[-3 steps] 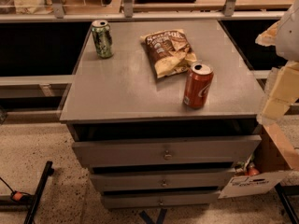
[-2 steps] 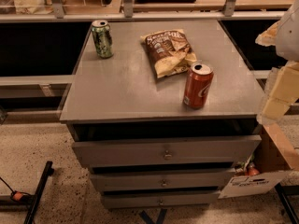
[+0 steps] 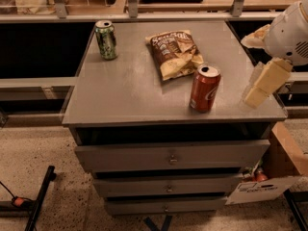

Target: Move coke can near green can

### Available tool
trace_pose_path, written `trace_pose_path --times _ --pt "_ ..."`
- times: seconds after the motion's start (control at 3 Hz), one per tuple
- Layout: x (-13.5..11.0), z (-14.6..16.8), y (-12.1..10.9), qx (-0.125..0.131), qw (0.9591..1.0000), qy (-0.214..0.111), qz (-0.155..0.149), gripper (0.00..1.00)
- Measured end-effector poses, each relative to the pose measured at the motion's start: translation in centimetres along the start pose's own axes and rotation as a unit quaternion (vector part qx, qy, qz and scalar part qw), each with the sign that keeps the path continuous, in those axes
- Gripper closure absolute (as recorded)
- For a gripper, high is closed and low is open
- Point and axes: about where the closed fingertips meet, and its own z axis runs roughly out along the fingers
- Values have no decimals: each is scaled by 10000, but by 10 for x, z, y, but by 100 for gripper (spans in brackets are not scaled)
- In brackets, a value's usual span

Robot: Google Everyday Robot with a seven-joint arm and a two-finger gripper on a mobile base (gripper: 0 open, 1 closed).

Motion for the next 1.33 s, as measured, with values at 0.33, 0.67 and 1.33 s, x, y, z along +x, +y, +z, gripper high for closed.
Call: trace_pose_path --times 0.33,0.67,1.33 --pt "-13 27 -23 -53 9975 -706 27 0" --pt "-23 52 -38 -135 9932 -1157 65 0" --pt "-27 91 -34 -526 9885 -1406 157 18"
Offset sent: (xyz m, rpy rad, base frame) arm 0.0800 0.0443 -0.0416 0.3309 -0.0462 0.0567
